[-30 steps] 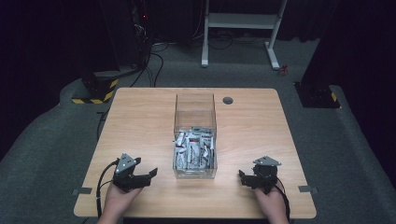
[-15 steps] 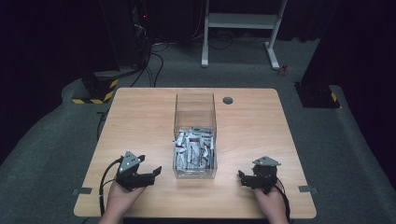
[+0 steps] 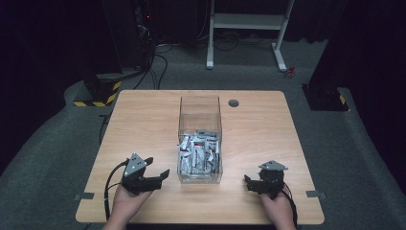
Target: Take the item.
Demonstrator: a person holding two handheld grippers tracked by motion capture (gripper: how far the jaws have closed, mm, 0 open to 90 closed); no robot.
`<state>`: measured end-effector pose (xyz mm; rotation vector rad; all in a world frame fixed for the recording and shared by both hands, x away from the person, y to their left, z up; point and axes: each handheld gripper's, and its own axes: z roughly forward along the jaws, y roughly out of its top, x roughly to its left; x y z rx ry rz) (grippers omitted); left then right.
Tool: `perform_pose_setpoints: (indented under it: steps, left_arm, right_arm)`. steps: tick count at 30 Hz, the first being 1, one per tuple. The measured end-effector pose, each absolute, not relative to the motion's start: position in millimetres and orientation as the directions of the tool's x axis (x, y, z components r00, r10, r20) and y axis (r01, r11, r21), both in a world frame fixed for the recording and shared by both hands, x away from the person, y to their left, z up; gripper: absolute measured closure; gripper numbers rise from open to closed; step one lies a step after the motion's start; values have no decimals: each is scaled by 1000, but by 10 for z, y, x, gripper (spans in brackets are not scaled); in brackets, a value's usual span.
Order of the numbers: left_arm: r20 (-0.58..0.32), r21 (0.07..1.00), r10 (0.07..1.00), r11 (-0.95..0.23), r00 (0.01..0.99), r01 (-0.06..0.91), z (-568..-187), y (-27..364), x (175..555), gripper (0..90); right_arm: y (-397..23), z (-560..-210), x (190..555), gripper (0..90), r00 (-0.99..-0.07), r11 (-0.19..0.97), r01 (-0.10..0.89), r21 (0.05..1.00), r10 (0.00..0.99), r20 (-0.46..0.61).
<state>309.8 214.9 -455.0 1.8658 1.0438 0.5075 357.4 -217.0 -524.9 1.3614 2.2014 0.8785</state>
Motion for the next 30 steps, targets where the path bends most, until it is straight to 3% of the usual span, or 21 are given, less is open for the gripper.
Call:
perform_pose_setpoints:
  steps: [30]
  left_arm:
    - [-59, 874, 772, -266, 633, 406, -4310, 1785, 3138, 255]
  right_arm:
    - [-2167, -5248, 3571, 78, -447, 330, 640, 694, 894, -13]
